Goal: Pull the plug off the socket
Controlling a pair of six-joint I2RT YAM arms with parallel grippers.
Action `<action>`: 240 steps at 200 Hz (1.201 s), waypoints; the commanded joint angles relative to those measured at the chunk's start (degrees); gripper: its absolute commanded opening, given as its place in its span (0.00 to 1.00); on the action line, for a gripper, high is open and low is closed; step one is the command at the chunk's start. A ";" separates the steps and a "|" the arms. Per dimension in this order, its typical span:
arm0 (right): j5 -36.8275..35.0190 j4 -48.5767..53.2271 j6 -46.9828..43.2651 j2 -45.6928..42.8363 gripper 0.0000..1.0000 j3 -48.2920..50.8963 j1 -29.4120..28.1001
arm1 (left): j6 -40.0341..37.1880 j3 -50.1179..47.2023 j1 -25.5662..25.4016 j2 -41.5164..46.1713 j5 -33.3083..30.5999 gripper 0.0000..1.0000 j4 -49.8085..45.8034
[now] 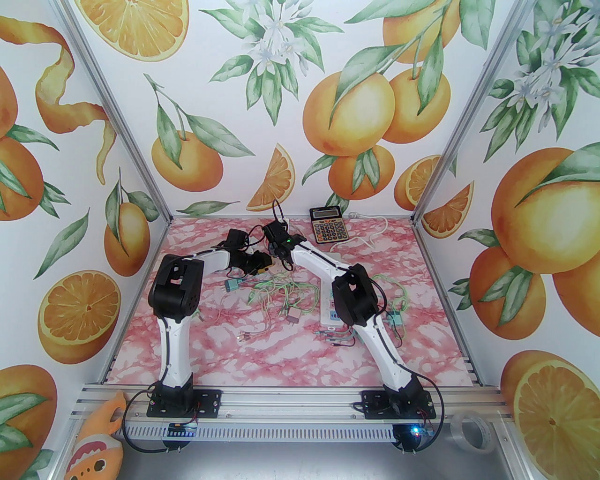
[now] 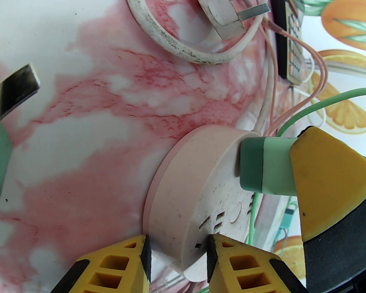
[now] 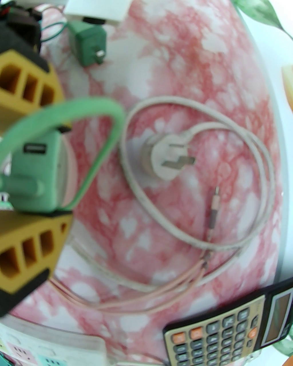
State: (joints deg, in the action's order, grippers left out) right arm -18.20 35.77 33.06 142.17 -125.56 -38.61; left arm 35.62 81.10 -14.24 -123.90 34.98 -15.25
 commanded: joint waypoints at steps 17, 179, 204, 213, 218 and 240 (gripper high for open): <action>4.40 -1.50 -1.11 -0.49 0.34 -0.48 -3.10 | -0.74 1.27 -3.04 -5.50 -7.93 0.34 -9.67; 2.32 0.78 -4.32 -1.45 0.33 -2.02 -4.84 | -0.93 6.63 -5.38 -9.96 -14.41 0.23 -20.48; 1.30 1.36 -5.56 -0.87 0.33 -2.49 -5.84 | -1.23 6.71 -5.45 -10.22 -14.59 0.22 -20.90; 1.19 1.42 -5.51 -1.10 0.33 -2.37 -5.56 | -1.32 6.79 -5.53 -10.43 -14.43 0.22 -20.88; 1.21 1.41 -5.39 -1.34 0.33 -2.19 -5.24 | -1.33 6.79 -5.51 -10.48 -14.53 0.22 -20.96; 6.56 -0.83 -0.78 -3.47 0.33 1.25 -1.80 | -1.34 6.71 -5.54 -10.79 -14.42 0.22 -20.78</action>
State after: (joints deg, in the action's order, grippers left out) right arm -20.93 37.87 30.11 141.03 -125.47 -39.24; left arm 35.59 91.05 -17.26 -126.37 28.47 -29.15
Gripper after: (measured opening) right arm 0.407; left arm 0.223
